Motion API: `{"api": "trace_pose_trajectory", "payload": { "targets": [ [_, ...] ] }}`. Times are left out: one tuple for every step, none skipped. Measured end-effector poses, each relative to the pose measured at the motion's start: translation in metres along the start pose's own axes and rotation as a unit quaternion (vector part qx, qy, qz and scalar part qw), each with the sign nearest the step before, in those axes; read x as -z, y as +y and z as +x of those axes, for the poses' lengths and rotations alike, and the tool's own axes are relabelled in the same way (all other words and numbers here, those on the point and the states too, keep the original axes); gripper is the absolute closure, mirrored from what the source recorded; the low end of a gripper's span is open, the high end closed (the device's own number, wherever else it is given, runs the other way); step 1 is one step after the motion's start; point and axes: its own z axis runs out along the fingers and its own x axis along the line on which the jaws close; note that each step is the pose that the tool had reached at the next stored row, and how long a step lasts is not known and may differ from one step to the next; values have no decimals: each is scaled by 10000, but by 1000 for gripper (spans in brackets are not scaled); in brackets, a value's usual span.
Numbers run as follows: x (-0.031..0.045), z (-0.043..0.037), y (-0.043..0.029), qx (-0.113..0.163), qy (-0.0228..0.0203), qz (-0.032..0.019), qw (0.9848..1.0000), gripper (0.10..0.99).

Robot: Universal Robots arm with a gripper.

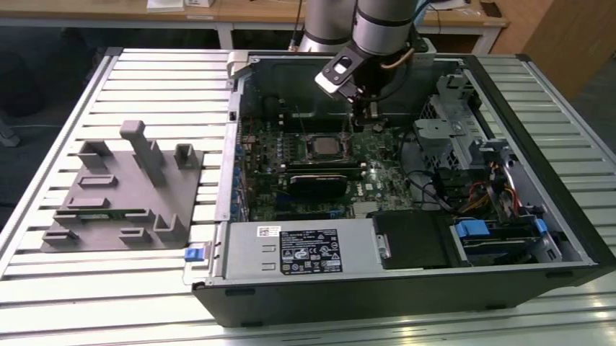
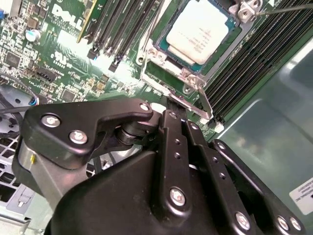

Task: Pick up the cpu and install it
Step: 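Close the cpu cover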

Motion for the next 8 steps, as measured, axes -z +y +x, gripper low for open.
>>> {"api": "trace_pose_trajectory", "payload": {
  "targets": [
    [-1, 0, -10, 1, 0, 0, 10000, 969],
    [-2, 1, -20, 0, -1, 0, 10000, 969],
    [-4, 1, -30, 0, 0, 0, 10000, 969],
    [-6, 2, -39, 1, 0, 0, 10000, 969],
    [-8, 2, -51, 1, 0, 0, 10000, 969],
    [-11, 3, -61, 1, 1, 0, 10000, 969],
    [-14, 3, -71, 1, 1, -1, 10000, 969],
    [-17, 4, -83, 1, 1, 0, 10000, 969]
  ]
}}
